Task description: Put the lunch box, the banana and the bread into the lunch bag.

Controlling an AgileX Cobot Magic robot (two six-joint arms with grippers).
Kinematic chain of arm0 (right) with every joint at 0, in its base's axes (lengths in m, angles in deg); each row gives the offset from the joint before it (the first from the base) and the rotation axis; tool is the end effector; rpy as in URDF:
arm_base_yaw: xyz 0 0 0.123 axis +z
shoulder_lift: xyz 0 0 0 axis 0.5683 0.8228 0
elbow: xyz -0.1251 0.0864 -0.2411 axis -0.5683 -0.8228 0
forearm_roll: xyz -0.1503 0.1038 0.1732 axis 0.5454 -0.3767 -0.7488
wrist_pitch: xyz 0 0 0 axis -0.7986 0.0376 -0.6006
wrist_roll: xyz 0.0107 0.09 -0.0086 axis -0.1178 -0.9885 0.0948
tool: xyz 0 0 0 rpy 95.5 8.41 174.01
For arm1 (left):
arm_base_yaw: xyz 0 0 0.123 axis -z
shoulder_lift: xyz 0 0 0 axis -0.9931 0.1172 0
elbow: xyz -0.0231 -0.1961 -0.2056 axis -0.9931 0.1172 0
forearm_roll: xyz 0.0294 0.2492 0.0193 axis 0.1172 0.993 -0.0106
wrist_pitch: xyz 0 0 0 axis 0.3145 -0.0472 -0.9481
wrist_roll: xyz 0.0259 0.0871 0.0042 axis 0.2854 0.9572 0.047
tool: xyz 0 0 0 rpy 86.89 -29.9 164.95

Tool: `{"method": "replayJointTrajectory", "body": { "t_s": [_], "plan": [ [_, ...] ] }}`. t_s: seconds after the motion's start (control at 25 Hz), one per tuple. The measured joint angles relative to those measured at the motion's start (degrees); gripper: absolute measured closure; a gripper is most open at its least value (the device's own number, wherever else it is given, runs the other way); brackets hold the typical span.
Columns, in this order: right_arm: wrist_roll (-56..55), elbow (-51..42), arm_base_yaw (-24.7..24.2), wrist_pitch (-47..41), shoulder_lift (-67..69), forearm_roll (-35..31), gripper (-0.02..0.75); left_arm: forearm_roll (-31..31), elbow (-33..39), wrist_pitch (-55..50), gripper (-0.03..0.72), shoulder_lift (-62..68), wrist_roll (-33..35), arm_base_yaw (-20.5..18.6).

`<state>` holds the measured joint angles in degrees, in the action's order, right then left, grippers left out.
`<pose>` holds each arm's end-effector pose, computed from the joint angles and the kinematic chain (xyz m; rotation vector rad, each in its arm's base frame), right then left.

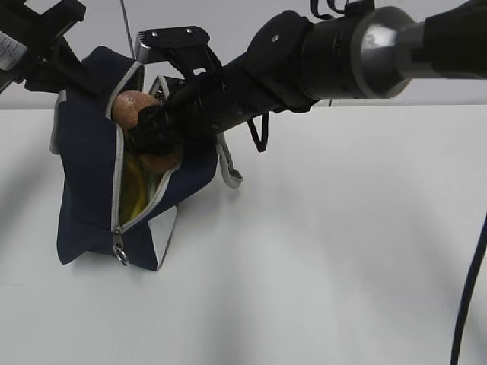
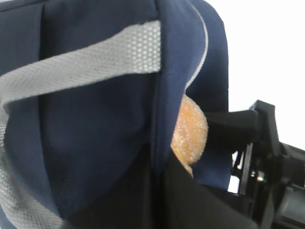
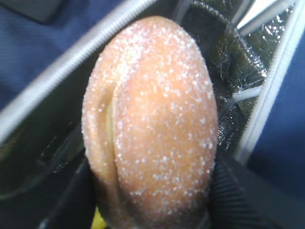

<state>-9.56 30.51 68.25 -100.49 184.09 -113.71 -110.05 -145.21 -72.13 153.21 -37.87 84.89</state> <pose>0.3818 0.2876 0.2248 -0.9260 2.0804 0.6119 0.3664 -0.0604 0.3114 -0.0181 2.6376 -0.8459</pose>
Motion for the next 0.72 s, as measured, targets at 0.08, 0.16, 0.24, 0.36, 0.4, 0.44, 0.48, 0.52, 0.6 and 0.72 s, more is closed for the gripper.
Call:
{"method": "replayJointTrajectory", "body": {
  "t_s": [0.08, 0.16, 0.24, 0.36, 0.4, 0.44, 0.48, 0.52, 0.6, 0.72],
  "plan": [
    [0.20, 1.02, 0.00, 0.00, 1.03, 0.00, 0.250, -0.05, 0.00, -0.10, 0.691, 0.00, 0.00, 0.00],
    [0.51, 2.30, 0.00, 0.00, 1.60, 0.00, 0.178, -0.04, 0.00, -0.11, 0.691, 0.00, 0.00, 0.00],
    [0.74, 3.96, 0.00, -0.34, 1.70, 0.11, 0.122, -0.04, 0.00, -0.16, 0.691, 0.00, 0.00, 0.00],
    [0.77, 6.38, 0.00, -2.73, 1.70, 2.18, 0.092, -0.04, 0.00, -0.34, 0.691, 0.00, 0.00, 0.00],
    [0.91, 6.77, 0.00, -3.38, 1.70, 3.31, 0.089, -0.04, 0.00, -0.34, 0.691, 0.00, 0.00, 0.00],
    [0.91, 6.92, 0.00, -4.24, 1.70, 4.26, 0.088, -0.04, 0.00, -0.34, 0.691, 0.00, 0.00, 0.00],
    [0.91, 6.92, 0.00, -4.99, 1.70, 4.97, 0.088, -0.04, 0.00, -0.34, 0.691, 0.00, 0.00, 0.00],
    [0.91, 6.92, 0.00, -5.69, 1.70, 6.03, 0.088, -0.04, 0.00, -0.36, 0.691, 0.00, 0.00, 0.00],
    [0.65, 6.92, 0.00, -6.75, 1.28, 8.09, 0.090, -0.04, 0.00, -0.36, 0.691, 0.00, 0.00, 0.00],
    [-0.03, 6.92, 0.00, -8.25, -0.87, 11.24, 0.116, -0.04, 0.00, -0.36, 0.691, 0.00, 0.00, 0.00]
  ]
}}
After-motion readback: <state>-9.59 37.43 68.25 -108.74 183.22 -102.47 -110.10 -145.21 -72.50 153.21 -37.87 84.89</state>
